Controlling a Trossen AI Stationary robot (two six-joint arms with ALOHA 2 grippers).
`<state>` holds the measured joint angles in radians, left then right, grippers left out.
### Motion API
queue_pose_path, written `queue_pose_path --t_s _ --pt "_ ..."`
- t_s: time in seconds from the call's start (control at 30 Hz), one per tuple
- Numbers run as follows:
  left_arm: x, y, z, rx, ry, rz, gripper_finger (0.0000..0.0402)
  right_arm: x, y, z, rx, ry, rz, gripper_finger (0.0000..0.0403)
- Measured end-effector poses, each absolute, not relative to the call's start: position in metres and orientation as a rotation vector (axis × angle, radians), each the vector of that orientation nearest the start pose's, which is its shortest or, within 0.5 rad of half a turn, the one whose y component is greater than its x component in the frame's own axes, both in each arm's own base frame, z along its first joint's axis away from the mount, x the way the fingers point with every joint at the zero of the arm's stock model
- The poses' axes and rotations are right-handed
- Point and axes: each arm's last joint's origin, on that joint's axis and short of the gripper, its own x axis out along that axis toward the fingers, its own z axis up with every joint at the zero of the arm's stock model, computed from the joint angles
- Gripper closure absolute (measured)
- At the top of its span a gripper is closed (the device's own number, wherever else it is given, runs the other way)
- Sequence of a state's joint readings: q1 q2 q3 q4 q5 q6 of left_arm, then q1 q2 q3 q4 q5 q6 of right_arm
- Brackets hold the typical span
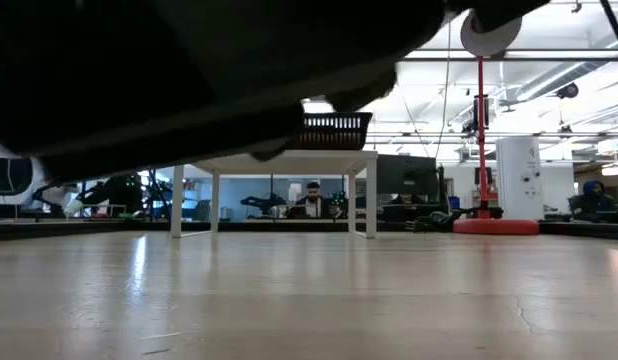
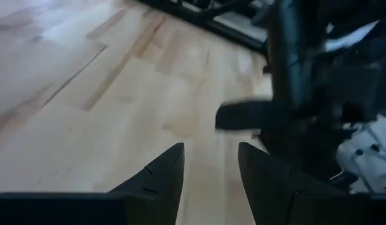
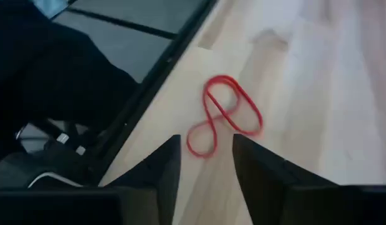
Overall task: Pick & Place Office Desk Supplies
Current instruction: Put the red rubber band into the black bin on the shelf
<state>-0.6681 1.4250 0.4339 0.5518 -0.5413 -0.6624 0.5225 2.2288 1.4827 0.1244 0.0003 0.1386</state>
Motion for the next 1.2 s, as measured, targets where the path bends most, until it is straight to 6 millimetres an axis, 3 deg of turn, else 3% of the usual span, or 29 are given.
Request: queue_pose_path --t_s 0.23,0.4,0.67,0.83,0.93,1.03,1.2 --pt "0.201 -0.151 0.158 -0.42 0.328 -0.003 0.0257 0.437 0.25 0.126 -0.145 0.597 0.536 0.0195" --pt "0.201 -0.151 0.158 -0.435 0.322 0.001 0.0262 0.451 0.25 0.118 -0.154 0.585 0.518 0.019" --pt "0.201 -0.151 0.159 -0.445 0.319 0.008 0.0262 0.465 0.248 0.1 -0.167 0.659 0.501 0.0239" --pt "0.201 -0.151 0.158 -0.447 0.321 0.011 0.0262 0.464 0.249 0.1 -0.165 0.709 0.44 0.0318" --pt "0.2 -0.152 0.158 -0.452 0.324 0.011 0.0262 0.463 0.25 0.108 -0.17 0.732 0.409 0.0379" --pt "0.2 -0.151 0.156 -0.447 0.34 0.019 0.0262 0.462 0.25 0.127 -0.209 0.736 0.365 0.039" --pt "0.198 -0.149 0.15 -0.411 0.389 0.039 0.0262 0.446 0.251 0.197 -0.354 0.731 0.282 0.0394"
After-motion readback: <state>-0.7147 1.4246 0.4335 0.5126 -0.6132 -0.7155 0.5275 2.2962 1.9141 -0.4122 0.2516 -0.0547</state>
